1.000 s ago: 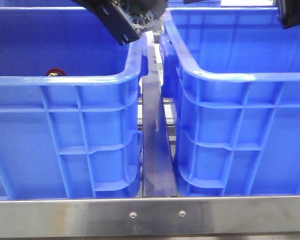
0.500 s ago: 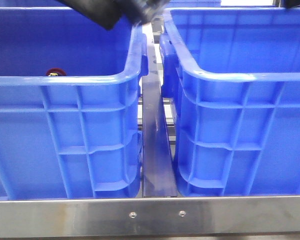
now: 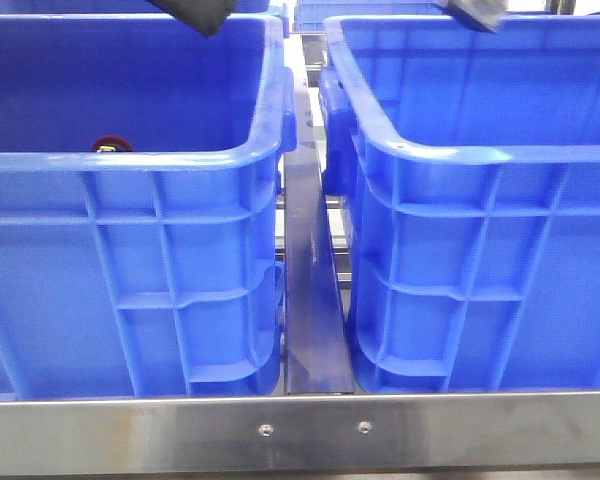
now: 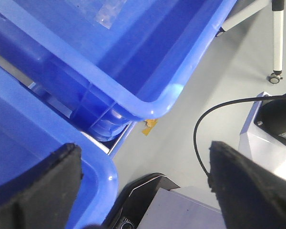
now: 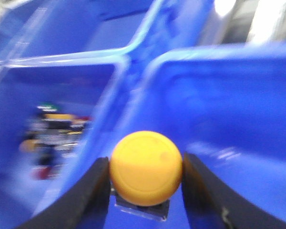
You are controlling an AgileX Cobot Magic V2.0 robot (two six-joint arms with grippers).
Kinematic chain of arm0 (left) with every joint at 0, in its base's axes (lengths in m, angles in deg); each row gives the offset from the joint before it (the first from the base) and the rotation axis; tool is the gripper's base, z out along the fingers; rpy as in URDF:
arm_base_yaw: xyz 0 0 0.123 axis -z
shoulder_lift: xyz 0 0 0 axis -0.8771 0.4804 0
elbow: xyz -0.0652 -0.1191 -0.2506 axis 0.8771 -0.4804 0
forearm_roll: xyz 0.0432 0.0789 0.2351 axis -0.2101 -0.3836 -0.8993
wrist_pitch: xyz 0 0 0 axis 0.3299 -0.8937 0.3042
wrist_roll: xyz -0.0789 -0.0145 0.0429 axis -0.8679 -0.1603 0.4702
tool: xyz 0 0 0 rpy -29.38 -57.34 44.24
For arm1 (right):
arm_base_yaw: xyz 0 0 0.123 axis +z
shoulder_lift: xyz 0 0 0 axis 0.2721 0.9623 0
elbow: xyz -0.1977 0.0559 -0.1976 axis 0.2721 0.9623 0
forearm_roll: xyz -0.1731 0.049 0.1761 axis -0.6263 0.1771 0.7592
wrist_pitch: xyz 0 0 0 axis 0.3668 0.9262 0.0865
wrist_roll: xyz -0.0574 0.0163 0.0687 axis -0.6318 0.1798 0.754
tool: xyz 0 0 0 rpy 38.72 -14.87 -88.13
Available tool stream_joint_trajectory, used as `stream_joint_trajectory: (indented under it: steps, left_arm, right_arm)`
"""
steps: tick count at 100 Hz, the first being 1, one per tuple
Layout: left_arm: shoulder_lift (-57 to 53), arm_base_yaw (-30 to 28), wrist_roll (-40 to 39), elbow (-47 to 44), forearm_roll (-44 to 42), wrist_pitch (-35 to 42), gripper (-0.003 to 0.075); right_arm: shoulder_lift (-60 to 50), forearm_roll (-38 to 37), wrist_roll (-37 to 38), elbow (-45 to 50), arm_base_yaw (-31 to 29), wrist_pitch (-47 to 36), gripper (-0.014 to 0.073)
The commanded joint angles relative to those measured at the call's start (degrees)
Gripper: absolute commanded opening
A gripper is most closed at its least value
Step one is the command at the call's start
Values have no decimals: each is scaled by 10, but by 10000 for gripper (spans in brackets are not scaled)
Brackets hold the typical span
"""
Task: Pick red and yellow buttons and place in box
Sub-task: 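Carry the yellow button with the right gripper down into the empty bin, then open the right gripper to set the yellow button upright, then raise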
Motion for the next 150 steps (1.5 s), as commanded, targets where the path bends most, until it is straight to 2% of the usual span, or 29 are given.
stream_joint_trajectory:
  steps: [1,15,35,48,73,90,150]
  left_arm:
    - [-17,3,1,17,18,25,526]
    - [-17,3,1,17,18,26,525]
    - [-17,3,1,17,18,26,526]
    - [-17,3,1,17,18,28,525]
    - [-13,3,1,17,18,42,525]
    - [-13,3,1,17,18,42,525]
    - [-13,3,1,17,18,42,525]
  right_arm:
    - [-6,17,-85,-19,-4,-55,201]
    - [20,19,-154,-19,-4,-113,201]
    - [73,33,-197,-20,-4,-175,201]
    - [107,84,-235,-22,1,-179,201]
    - [170,196,-428,-25,45,-230,201]
    - [215,268,-497,-51,53,-236,201]
    - [286,281,-508,-91,52,-262,201]
